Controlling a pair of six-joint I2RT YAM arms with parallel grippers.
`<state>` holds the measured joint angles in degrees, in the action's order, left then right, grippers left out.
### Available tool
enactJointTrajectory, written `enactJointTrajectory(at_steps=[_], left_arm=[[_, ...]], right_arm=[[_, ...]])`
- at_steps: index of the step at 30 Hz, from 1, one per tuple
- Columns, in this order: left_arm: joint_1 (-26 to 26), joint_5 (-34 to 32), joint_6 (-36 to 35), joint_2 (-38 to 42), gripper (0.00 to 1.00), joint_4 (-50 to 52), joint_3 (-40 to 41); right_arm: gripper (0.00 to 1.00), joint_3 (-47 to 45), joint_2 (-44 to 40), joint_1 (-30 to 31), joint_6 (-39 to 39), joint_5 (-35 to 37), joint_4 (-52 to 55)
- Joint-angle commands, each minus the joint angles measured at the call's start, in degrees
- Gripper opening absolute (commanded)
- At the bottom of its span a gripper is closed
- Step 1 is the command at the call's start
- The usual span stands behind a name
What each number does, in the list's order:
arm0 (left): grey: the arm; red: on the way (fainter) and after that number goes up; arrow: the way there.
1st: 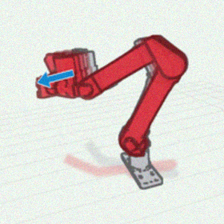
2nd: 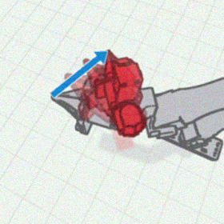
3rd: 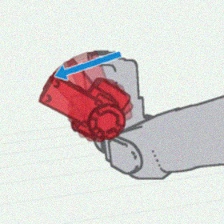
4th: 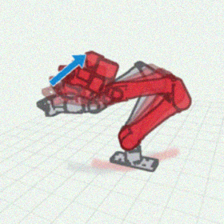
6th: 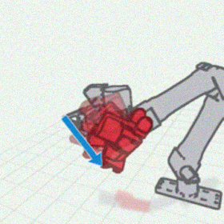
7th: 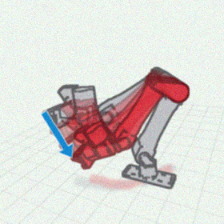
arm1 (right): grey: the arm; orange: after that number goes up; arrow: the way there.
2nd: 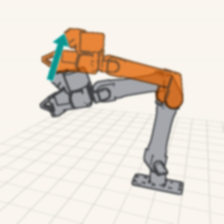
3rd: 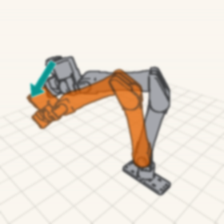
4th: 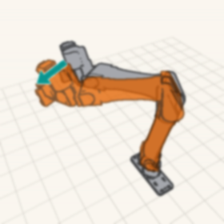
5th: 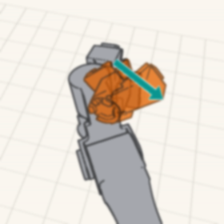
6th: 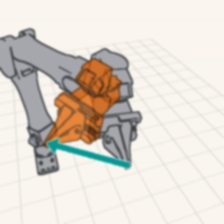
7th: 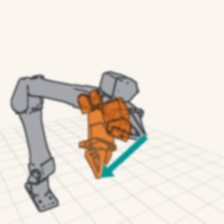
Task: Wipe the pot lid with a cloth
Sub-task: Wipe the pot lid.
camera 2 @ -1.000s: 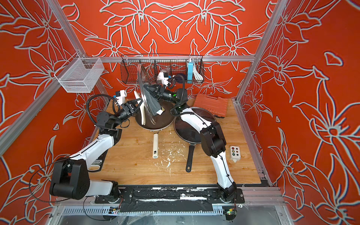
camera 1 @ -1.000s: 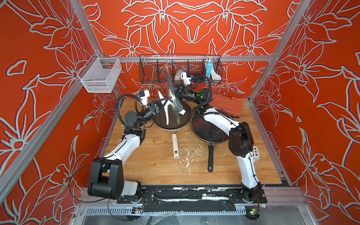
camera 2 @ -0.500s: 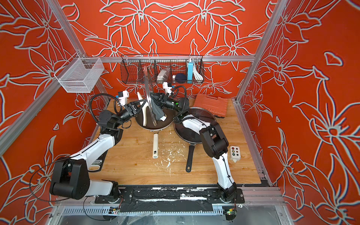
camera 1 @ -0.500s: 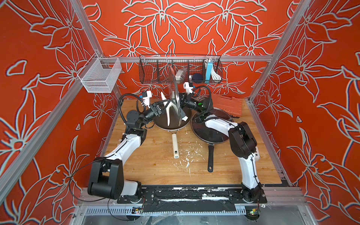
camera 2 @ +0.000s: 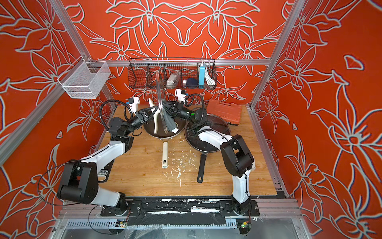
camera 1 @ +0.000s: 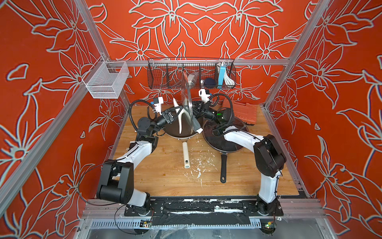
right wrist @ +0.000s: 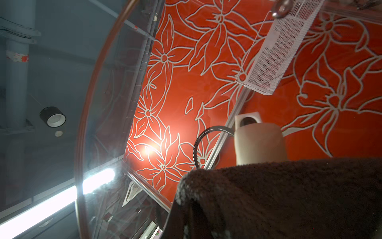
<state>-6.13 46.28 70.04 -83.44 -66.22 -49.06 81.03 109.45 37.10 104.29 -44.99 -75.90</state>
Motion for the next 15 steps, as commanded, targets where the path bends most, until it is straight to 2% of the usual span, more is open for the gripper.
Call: enactJointTrajectory(at_steps=[1, 5, 8, 15], left_arm=[[-1.07, -0.66, -2.35, 0.90, 0.00, -10.04, -2.01], [-1.07, 1.84, -5.53, 2.16, 0.00, -6.01, -2.35], [-1.07, 4.10, -10.63, 4.72, 0.00, 0.99, -3.35], [-1.08, 5.32, -31.90, 13.62, 0.00, 29.60, -7.84]], right_arm=[[0.00, 2.64, -2.02, 1.72, 2.71, -2.15, -4.87], [0.00, 4.56, -2.05, 0.37, 2.60, -2.05, -3.57], [0.00, 3.25, -4.00, -1.60, -1.56, -3.30, 2.32], [0.00, -2.08, -10.86, -7.96, -15.50, -8.01, 20.12]])
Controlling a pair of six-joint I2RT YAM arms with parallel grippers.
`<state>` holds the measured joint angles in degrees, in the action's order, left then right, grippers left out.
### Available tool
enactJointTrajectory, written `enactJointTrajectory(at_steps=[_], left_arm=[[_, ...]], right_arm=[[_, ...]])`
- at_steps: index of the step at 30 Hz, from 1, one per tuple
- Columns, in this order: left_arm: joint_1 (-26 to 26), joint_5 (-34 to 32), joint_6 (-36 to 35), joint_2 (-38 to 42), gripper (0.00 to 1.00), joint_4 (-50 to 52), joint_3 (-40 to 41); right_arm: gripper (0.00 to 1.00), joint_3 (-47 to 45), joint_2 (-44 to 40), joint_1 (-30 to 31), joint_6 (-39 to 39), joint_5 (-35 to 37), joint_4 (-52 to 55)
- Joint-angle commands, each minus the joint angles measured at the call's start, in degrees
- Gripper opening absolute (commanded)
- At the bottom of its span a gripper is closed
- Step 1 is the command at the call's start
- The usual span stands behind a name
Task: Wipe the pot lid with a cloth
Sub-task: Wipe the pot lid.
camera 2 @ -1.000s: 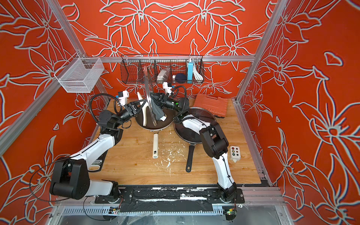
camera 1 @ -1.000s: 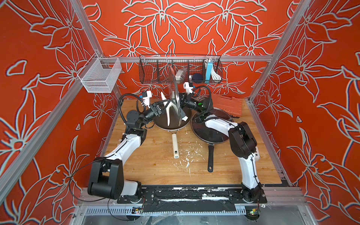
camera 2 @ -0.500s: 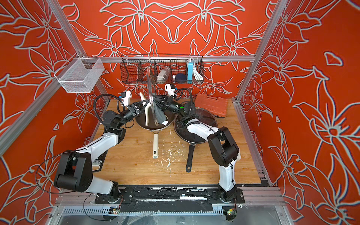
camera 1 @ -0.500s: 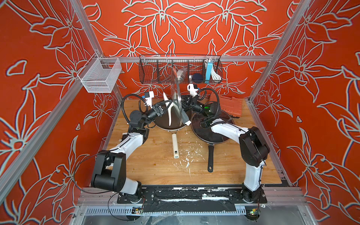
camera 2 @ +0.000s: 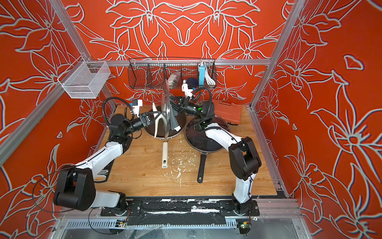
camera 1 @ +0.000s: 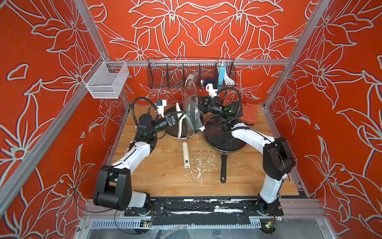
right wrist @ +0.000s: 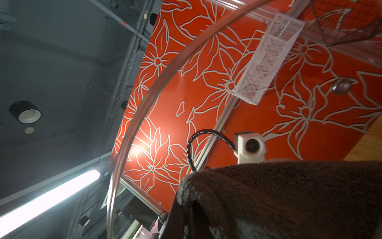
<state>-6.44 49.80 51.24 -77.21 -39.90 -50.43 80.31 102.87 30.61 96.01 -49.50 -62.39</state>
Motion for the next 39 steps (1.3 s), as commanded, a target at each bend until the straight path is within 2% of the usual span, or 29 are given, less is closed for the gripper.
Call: enactJointTrajectory(at_steps=[1, 6, 9, 12, 16, 24, 31, 36, 39], left_arm=[[-0.77, 1.79, -16.41, 8.30, 0.00, 8.02, -7.58], [-0.77, 1.98, -30.15, 10.31, 0.00, 27.16, -14.23], [-0.70, 1.20, -38.06, 10.75, 0.00, 36.62, -17.97], [-0.75, -0.32, -45.18, 11.06, 0.00, 42.33, -19.92], [-0.77, 0.76, -55.11, 10.27, 0.00, 49.75, -22.75], [-0.86, 10.85, -78.99, 10.88, 0.00, 55.13, -20.53], [-2.03, 10.44, -102.09, 9.04, 0.00, 72.94, -24.78], [-5.72, 1.54, -110.34, 7.81, 0.00, 79.06, -26.28], [-7.29, -1.54, -112.49, 7.03, 0.00, 79.86, -26.80]], right_arm=[[0.00, -2.16, -5.81, -2.38, -10.70, -4.33, 11.21], [0.00, -2.74, -13.19, -5.85, -32.79, -5.62, 41.54], [0.00, -1.61, -16.68, -7.59, -42.58, -4.47, 56.21], [0.00, -0.75, -19.44, -9.52, -49.40, -3.44, 66.75], [0.00, 0.74, -22.36, -12.65, -55.13, -4.28, 76.12], [0.00, 11.06, -23.73, -17.11, -72.18, -1.13, 101.22], [0.00, 16.87, -23.06, -17.95, -74.26, -3.51, 106.25], [0.00, 15.47, -24.42, -17.95, -72.18, -5.97, 103.82], [0.00, 12.36, -25.36, -17.80, -69.52, -8.72, 99.78]])
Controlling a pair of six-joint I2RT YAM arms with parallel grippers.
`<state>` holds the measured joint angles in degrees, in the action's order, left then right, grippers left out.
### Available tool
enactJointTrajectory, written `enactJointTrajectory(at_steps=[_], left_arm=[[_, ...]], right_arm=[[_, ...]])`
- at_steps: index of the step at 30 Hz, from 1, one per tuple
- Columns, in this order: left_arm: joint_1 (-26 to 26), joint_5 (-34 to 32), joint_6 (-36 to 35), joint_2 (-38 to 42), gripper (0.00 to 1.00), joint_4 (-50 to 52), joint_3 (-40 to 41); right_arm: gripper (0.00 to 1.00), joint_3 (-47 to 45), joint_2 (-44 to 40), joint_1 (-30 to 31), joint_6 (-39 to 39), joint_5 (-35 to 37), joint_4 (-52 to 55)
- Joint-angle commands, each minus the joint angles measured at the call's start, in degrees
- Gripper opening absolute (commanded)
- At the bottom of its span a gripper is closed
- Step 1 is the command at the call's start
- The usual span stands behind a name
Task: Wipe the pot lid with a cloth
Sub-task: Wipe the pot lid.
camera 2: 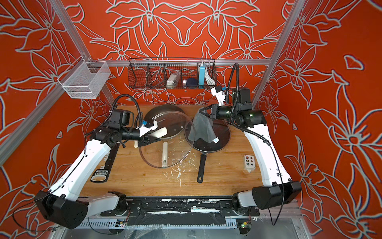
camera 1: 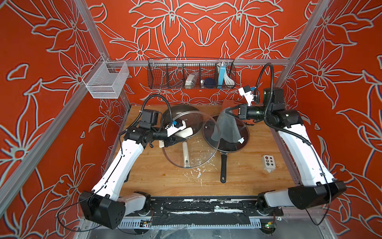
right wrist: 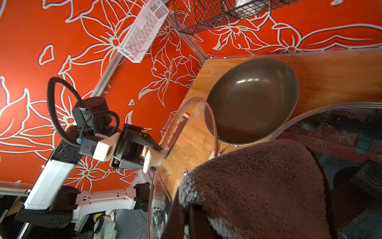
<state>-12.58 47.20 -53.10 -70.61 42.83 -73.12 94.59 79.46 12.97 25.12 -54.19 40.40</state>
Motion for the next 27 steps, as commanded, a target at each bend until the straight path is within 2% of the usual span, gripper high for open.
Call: enactJointTrajectory(at_steps=[1, 6, 12, 18, 27], left_arm=[[-1.54, 0.48, -8.76, 0.23, 0.00, -2.69, -4.22], [-4.46, -3.94, -11.39, -2.04, 0.00, -2.04, -5.54], [-7.69, -4.10, -11.62, -3.21, 0.00, -6.46, -4.57], [-12.27, -6.05, -13.99, -3.87, 0.00, -6.76, -4.84], [-16.09, -7.14, -16.30, -3.87, 0.00, -7.06, -4.33]], right_arm=[[0.00, -3.22, -2.38, -0.19, 2.18, -4.69, -4.44], [0.00, -10.69, -3.82, 1.75, 5.24, -5.97, -12.22], [0.00, -17.61, -3.94, 5.77, 5.97, -1.34, -18.33], [0.00, -18.74, -0.19, 10.44, 3.54, 4.86, -18.53], [0.00, -18.85, 4.66, 15.35, 1.18, 10.52, -19.76]])
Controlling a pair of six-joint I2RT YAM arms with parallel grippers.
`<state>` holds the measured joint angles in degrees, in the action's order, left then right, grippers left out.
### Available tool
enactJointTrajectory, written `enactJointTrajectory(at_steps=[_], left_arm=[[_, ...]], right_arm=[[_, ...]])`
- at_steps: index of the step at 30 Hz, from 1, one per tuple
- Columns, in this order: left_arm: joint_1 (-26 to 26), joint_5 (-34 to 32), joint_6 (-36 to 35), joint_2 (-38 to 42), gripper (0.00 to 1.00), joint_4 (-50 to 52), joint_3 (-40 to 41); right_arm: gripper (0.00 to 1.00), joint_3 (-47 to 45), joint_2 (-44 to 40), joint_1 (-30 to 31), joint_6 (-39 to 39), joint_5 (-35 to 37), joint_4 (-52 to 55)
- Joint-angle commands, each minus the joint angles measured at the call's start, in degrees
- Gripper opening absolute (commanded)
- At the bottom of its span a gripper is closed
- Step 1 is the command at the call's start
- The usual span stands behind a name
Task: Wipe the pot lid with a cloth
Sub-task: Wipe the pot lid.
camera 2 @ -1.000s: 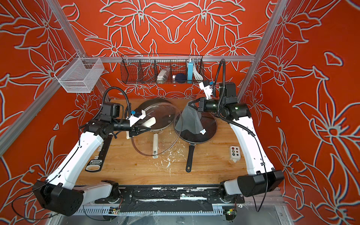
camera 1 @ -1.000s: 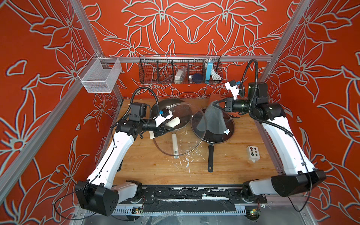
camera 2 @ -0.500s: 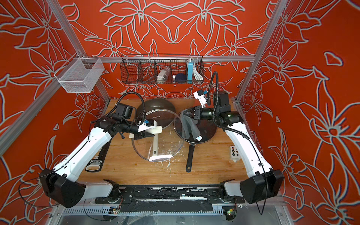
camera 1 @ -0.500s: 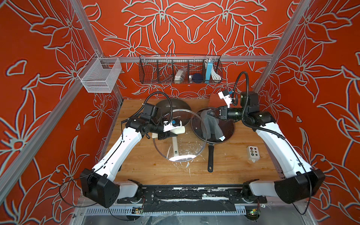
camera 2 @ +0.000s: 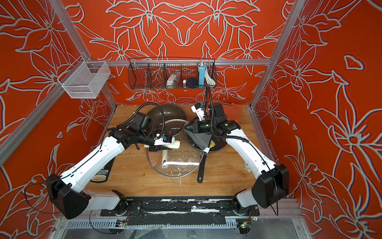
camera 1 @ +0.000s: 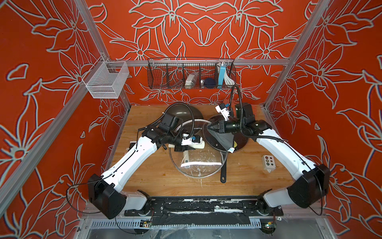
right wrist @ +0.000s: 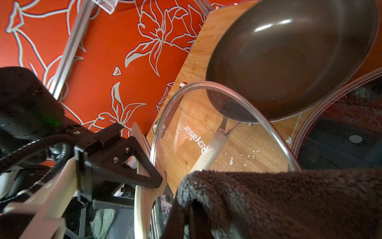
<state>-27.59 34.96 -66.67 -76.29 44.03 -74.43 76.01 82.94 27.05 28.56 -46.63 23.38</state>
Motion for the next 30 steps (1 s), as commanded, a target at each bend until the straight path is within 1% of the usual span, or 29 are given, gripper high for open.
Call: enactJointTrajectory(at_steps=[1, 7, 13, 19, 22, 30], left_arm=[[-1.37, 5.07, -2.96, 1.85, 0.00, -8.33, -3.08], [-3.21, 4.77, -4.18, 0.84, 0.00, -8.57, -3.53], [-4.79, 4.80, -4.45, -0.26, 0.00, -10.20, -3.08], [-5.54, 5.79, -4.07, -0.44, 0.00, -12.27, -2.56], [-5.71, 6.26, -3.81, -0.33, 0.00, -13.00, -2.22], [-5.72, 7.58, -2.88, 0.26, 0.00, -15.31, -1.45]], right_arm=[[0.00, -0.20, 1.54, 1.57, -2.35, 3.04, -3.08], [0.00, 0.24, 3.68, 3.89, -1.90, 3.05, -6.57], [0.00, 3.45, 7.87, 7.06, -2.76, 4.16, -7.42], [0.00, 6.89, 13.08, 10.10, -2.15, 4.18, -10.82], [0.00, 9.26, 15.67, 11.15, -1.67, 3.70, -12.42], [0.00, 15.04, 21.32, 13.10, 0.28, -0.92, -15.44]])
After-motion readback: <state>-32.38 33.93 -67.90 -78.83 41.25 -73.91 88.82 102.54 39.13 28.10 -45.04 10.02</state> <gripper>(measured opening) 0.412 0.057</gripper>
